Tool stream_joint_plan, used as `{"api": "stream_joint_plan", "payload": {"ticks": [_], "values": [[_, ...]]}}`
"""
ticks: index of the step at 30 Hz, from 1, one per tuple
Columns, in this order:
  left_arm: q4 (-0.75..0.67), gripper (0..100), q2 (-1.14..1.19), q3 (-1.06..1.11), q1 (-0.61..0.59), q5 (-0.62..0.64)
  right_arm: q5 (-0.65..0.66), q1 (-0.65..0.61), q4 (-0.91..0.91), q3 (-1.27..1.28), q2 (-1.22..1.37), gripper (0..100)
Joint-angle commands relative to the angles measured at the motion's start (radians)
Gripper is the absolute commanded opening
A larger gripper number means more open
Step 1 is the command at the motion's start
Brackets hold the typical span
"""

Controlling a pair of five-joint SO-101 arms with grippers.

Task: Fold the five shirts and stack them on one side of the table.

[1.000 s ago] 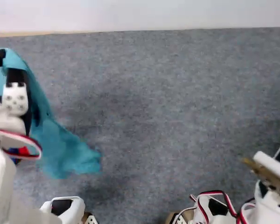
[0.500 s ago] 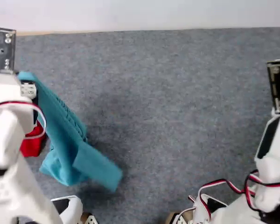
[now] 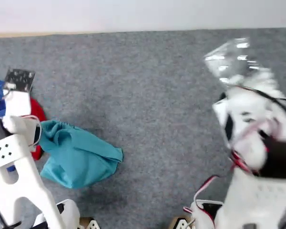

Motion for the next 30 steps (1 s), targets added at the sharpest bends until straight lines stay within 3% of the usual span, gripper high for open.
{"api": "stream_joint_plan", "payload": {"ticks": [1, 9, 18, 25, 30], "values": [[-0.049, 0, -0.008, 0.062, -0.061, -0.060, -0.018, -0.137, -0.008, 0.210, 0.004, 1.0], [-0.061, 0, -0.008, 0.209, -0.109, -0.173, -0.123, -0.404, -0.145, 0.595, 0.053, 1.1], [-0.172, 0, -0.008, 0.346, -0.121, -0.170, -0.132, -0.535, -0.147, 0.557, 0.361, 1.6], [-0.175, 0, -0.008, 0.348, -0.120, -0.170, -0.089, -0.687, -0.147, 0.480, 0.479, 27.1], [-0.175, 0, -0.008, 0.351, -0.120, -0.170, -0.075, -0.796, -0.217, 0.416, 0.562, 27.5]]}}
